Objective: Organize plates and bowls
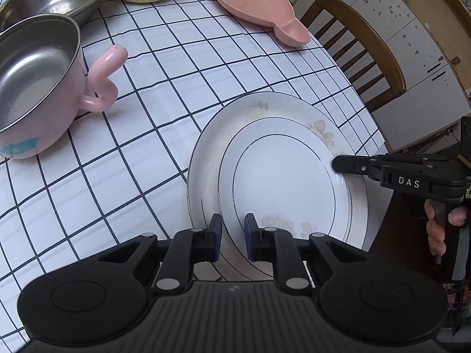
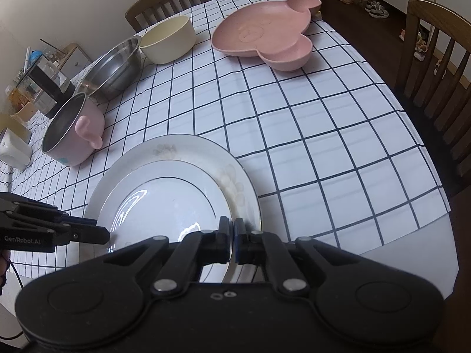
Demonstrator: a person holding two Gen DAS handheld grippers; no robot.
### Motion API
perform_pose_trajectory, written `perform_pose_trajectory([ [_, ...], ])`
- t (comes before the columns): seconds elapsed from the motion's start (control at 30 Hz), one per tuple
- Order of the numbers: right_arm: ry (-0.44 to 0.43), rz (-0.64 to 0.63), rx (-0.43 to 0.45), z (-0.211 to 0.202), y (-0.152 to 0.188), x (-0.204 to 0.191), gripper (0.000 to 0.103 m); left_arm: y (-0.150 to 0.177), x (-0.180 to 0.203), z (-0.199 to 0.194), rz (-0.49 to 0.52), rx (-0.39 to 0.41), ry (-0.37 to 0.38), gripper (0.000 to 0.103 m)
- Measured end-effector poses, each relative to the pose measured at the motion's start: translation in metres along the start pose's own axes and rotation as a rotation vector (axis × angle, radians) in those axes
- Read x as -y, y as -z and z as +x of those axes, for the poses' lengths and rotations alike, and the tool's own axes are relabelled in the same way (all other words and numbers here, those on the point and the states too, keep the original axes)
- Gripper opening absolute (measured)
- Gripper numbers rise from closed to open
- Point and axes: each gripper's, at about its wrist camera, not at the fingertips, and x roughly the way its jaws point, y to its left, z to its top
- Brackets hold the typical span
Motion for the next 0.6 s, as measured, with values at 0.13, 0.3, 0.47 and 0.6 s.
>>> perform_pose_trajectory([
  [0.13, 0.0, -0.002, 0.0, 0.0, 0.0, 0.0, 0.005, 0.0, 0.002, -0.004, 0.015, -0.01, -0.014, 0.015],
  [0.3, 0.0, -0.008, -0.002, 0.0, 0.001, -0.001, 0.006, -0.001, 0.003, -0.009, 0.03, -0.013, -0.021, 0.015],
  [0.47, 0.013, -0.022, -0.006, -0.001, 0.003, -0.007, 0.01, 0.004, 0.003, -0.02, 0.051, 0.016, -0.028, 0.015],
  [0.6, 0.035, -0.056, 0.004, -0.007, 0.006, -0.017, 0.017, 0.013, 0.007, -0.034, 0.069, 0.075, -0.024, 0.015],
])
